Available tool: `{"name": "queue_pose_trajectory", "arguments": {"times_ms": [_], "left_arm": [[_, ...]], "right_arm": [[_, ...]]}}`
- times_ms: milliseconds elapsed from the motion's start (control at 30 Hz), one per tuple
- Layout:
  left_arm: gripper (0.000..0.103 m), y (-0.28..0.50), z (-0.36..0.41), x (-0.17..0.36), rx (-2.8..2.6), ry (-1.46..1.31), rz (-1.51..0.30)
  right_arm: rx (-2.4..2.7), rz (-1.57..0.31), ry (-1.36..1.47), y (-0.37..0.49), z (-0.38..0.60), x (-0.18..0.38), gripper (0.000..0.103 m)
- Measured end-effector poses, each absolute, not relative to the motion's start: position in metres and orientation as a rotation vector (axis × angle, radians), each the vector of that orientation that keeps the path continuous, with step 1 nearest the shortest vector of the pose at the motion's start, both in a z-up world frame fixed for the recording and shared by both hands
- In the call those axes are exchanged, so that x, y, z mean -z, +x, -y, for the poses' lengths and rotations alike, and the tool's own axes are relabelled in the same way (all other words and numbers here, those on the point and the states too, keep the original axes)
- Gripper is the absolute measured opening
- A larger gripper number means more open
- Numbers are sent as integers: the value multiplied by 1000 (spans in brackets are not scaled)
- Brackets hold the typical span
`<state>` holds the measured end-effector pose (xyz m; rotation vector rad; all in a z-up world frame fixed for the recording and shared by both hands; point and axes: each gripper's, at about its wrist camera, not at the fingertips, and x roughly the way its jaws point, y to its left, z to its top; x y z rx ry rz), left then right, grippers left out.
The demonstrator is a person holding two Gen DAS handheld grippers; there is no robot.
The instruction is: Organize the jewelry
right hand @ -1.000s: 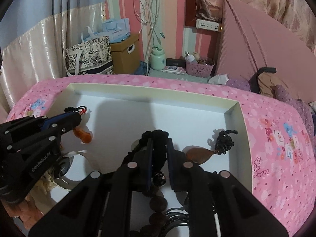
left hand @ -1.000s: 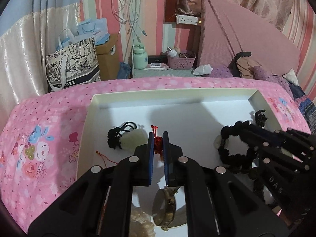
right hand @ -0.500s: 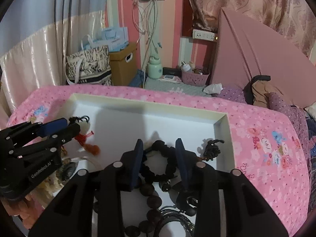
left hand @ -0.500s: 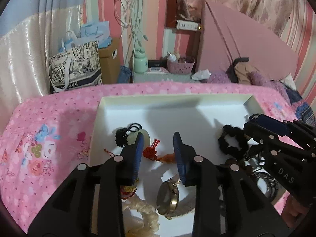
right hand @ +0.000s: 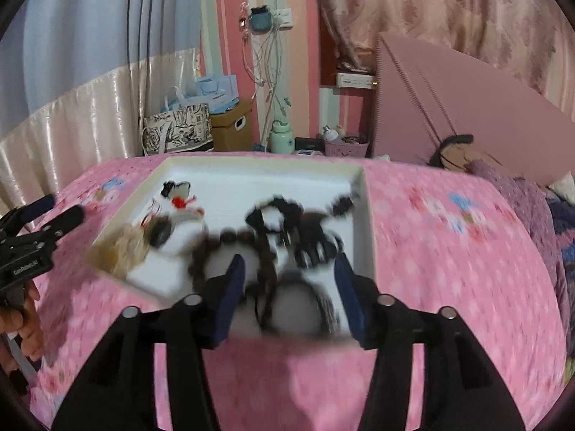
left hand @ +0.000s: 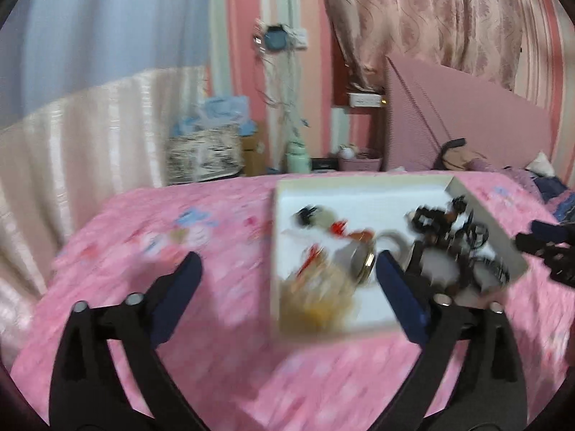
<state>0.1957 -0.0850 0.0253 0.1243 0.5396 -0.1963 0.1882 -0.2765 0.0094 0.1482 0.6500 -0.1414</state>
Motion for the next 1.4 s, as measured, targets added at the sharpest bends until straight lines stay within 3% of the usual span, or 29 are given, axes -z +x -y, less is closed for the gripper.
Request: {"name": "queue_pose_trajectory", "arguments": {"times_ms": [300,467,1400], "left_arm": [[100,87,37,-11,134,72,-534],[100,53,30,-7,156,26,-512],[100,18,67,7,180,201,-419]], "right_arm": [[157,-582,106,83,250,7,71],[190,-531,125,41,246,11,72],[275,-477,106,-3,253,23,83]]}}
